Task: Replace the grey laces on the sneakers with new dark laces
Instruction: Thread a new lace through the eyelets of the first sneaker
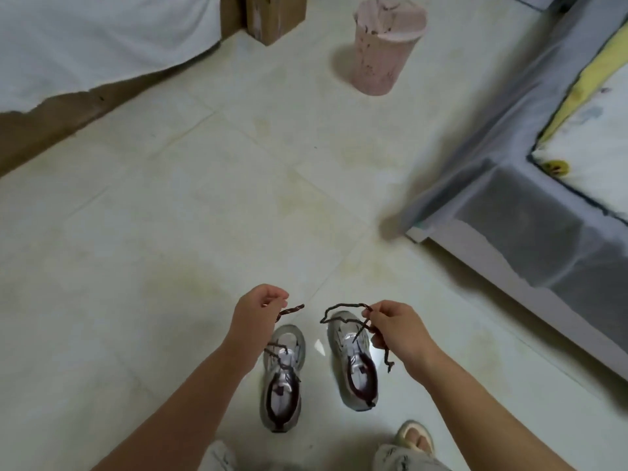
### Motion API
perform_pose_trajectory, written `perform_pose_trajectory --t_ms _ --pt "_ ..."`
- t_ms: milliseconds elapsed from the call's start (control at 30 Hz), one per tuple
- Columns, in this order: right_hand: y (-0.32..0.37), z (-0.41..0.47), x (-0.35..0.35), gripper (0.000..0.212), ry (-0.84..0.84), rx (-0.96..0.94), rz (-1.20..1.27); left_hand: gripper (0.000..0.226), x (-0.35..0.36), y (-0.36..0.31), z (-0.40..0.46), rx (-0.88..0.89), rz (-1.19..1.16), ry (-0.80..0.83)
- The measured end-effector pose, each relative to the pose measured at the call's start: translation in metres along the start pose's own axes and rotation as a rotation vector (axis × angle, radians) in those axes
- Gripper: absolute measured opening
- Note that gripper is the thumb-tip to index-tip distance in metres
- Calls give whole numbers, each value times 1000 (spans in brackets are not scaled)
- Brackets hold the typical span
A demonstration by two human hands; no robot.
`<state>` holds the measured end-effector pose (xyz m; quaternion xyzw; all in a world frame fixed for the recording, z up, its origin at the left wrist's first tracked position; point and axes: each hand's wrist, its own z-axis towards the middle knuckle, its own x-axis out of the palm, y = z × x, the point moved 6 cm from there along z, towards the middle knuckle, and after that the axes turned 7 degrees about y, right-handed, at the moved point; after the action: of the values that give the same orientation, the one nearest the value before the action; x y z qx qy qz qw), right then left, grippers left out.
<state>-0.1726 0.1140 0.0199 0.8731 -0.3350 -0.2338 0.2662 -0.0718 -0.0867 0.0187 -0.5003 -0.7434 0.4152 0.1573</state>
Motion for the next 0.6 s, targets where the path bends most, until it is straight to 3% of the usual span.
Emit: perform_pose_trajectory --t_ms 233,600 --pt "-94 116 13 20 49 34 -321 25 58 87 86 58 192 92" --pt "-145 232 40 28 35 47 -720 20 100 150 170 150 243 117"
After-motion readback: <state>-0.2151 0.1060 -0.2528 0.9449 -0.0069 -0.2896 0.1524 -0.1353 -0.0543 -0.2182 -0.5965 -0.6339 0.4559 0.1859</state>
